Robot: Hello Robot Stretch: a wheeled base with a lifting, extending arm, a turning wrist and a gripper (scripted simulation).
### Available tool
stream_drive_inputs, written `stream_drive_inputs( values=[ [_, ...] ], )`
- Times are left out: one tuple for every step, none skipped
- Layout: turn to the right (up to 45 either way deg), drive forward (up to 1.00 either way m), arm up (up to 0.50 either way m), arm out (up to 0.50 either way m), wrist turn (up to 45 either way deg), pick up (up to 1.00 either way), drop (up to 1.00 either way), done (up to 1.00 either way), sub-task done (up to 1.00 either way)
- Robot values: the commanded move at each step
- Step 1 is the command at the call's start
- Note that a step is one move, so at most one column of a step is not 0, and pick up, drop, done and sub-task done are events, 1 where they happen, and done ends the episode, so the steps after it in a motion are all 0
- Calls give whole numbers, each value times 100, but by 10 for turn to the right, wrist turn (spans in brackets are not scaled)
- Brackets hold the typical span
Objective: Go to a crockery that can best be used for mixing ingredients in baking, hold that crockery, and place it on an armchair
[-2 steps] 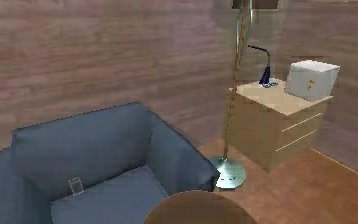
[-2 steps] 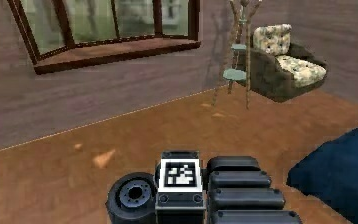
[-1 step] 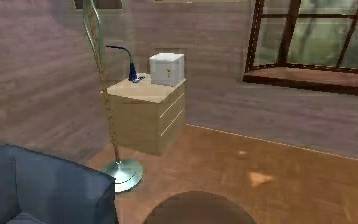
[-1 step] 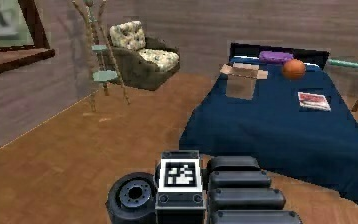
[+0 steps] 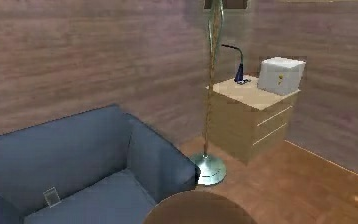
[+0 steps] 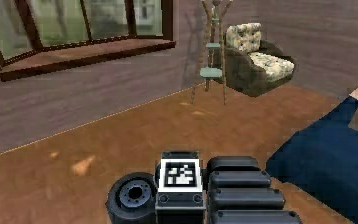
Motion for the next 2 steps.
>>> stream_drive_inputs(
  values=[
    [240, 0, 0, 0, 0, 0, 0, 0, 0],
    [-180, 0, 0, 0, 0, 0, 0, 0, 0]
  ],
)
